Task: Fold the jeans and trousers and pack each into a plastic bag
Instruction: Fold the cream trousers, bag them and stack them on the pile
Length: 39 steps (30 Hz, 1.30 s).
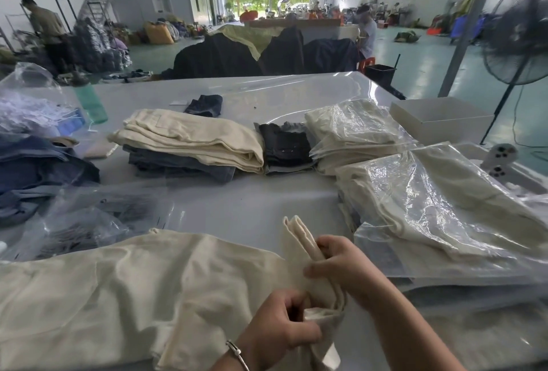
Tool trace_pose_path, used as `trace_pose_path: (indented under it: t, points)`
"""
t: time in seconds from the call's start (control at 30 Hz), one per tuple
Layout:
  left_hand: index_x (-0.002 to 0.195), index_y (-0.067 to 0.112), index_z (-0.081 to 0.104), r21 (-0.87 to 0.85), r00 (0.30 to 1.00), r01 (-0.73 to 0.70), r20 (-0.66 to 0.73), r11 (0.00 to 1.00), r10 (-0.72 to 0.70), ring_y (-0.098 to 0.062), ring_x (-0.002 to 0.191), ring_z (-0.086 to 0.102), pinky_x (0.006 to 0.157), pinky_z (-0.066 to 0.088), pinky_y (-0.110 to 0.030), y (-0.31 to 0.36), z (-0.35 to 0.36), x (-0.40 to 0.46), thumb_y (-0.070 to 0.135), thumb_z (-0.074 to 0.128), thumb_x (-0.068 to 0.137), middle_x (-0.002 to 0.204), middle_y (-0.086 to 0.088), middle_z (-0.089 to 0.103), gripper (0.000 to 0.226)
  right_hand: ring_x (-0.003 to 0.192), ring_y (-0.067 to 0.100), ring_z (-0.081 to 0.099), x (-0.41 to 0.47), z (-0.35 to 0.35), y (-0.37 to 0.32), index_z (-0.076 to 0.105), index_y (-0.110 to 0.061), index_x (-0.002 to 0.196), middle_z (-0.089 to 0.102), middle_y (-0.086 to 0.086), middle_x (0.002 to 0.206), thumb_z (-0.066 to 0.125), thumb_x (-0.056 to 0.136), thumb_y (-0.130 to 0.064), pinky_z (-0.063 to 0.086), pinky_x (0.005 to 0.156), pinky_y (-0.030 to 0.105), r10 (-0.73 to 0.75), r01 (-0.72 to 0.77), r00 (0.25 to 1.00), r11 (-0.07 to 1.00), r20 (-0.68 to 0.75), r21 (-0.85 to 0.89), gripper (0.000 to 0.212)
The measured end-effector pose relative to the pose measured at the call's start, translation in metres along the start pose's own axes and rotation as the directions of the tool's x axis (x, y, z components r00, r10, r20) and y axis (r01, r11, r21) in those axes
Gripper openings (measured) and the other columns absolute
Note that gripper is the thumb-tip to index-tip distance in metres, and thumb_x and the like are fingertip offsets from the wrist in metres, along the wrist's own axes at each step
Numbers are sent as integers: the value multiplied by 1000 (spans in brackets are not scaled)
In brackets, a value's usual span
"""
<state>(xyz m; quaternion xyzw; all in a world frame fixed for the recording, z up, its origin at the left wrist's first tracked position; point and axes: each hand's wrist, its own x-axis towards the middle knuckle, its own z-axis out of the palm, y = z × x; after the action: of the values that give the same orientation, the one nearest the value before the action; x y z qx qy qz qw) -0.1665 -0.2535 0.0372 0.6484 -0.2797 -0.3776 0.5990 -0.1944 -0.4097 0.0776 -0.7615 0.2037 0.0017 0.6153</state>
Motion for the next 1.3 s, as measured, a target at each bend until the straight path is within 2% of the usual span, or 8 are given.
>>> trace_pose_path:
  t: [0.07, 0.17, 0.47, 0.63, 0.77, 0.97, 1.2, 1.3]
  points:
    - [87, 2, 58, -86, 999, 15, 44, 996, -11, -13, 67, 51, 60, 41, -24, 3, -1, -1, 6, 68, 54, 73, -1, 57, 35, 48, 6, 45, -2, 9, 5, 62, -16, 66, 52, -7, 54, 69, 78, -1, 36, 47, 20, -48, 31, 995, 980, -87, -194, 21]
    - [105, 4, 54, -132, 990, 114, 101, 985, -101, -18, 75, 55, 61, 45, -24, 7, -2, -1, -3, 65, 57, 85, -8, 63, 50, 61, 15, 56, -6, 10, -1, 68, -20, 85, 63, -1, 66, 62, 87, -15, 44, 60, 30, -111, 36, 979, 918, -170, -395, 8]
    - [96, 5, 62, -147, 977, -146, 131, 978, 166, -11, 81, 60, 72, 50, -20, 74, 39, 30, 1, 67, 69, 85, 0, 66, 28, 60, 20, 53, -42, -45, -40, 68, -8, 83, 59, 10, 67, 64, 70, 5, 43, 58, 36, -171, 205, 923, 977, -345, 62, 18]
    - [107, 3, 56, -152, 941, -271, 167, 951, 294, -19, 89, 54, 76, 46, -25, 117, 91, 60, 5, 63, 73, 94, -10, 58, 35, 62, 22, 53, -54, -112, -69, 69, -12, 80, 61, 23, 72, 60, 72, 6, 47, 59, 43, -380, 349, 795, 924, -472, -155, 21]
    - [107, 14, 62, 2, 932, -181, 319, 984, 171, -9, 82, 64, 68, 52, -24, 134, 115, 84, 19, 61, 85, 93, 2, 67, 23, 66, 21, 60, -54, -171, -60, 70, -25, 90, 69, 12, 81, 57, 76, 8, 48, 61, 34, -349, 302, 764, 937, -543, -178, 38]
    - [80, 13, 64, 308, 962, -76, -229, 948, 152, -15, 58, 60, 50, 43, -23, 127, 107, 140, 28, 54, 95, 69, -3, 62, 24, 76, 28, 63, -33, -205, -2, 63, -18, 119, 69, 12, 99, 54, 80, 9, 51, 71, 38, -171, 121, 858, 984, -484, -134, 48]
    - [96, 8, 63, 281, 955, 185, -277, 942, -104, -26, 60, 71, 50, 56, -33, 135, 148, 187, 64, 68, 70, 85, -13, 72, 62, 74, 15, 66, -30, -200, 3, 71, -24, 106, 73, -3, 86, 53, 86, -3, 51, 65, 30, -273, 183, 908, 941, -318, -285, 35]
    - [90, -2, 66, 416, 927, 216, -370, 883, -53, -36, 73, 70, 68, 59, -47, 145, 148, 204, 34, 68, 77, 88, -23, 71, 38, 79, 17, 60, -36, -196, -2, 68, -15, 99, 64, -1, 86, 63, 75, -5, 46, 68, 28, -364, 243, 904, 869, -223, -431, 27]
